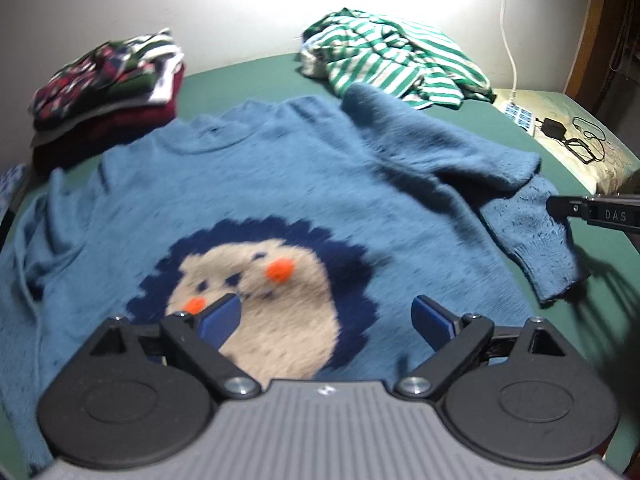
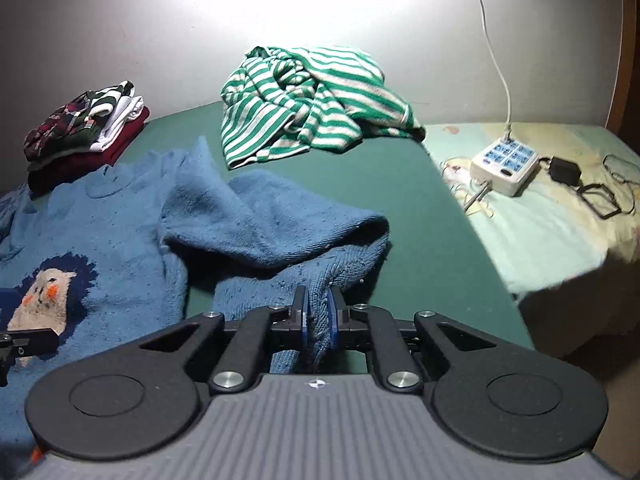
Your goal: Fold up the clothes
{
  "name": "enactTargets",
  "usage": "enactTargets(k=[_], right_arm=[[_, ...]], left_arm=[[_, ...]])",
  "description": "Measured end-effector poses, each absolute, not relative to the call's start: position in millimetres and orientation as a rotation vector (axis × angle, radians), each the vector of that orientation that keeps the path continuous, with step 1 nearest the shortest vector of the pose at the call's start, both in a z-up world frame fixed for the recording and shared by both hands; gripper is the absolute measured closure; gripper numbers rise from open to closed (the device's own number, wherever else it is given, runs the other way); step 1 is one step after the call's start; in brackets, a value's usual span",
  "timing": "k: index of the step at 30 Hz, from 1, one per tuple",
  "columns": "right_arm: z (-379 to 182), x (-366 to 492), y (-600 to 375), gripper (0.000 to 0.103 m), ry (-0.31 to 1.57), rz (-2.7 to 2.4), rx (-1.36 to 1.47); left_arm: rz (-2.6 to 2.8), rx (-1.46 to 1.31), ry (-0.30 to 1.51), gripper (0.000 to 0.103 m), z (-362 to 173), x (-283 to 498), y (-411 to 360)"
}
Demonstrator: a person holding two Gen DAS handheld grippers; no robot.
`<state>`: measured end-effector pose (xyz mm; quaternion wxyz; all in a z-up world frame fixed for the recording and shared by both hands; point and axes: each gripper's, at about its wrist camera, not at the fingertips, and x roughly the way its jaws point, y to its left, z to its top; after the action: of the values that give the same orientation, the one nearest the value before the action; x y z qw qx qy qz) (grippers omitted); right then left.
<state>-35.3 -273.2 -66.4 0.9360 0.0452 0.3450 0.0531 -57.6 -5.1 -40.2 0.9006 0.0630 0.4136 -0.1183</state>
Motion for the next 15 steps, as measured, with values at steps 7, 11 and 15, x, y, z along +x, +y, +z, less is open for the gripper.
enactTargets(k=[7,11,15], right_arm=[[-66,-14,-311,0.094,0.665,0.045,-0.081],[-61,-7,-324,0.094,0.613,0.021,-0.170],[-53,-1,-328,0.094,0.564,0.013,-0.216]], left_arm=[[-0.337,0.237,0.829,0.023,-40,-20,-68],[-0.374,0.290,0.861,0.052,-48,5,-98],[-0.411,0.392,0.811,0.041,-46,11,-126]])
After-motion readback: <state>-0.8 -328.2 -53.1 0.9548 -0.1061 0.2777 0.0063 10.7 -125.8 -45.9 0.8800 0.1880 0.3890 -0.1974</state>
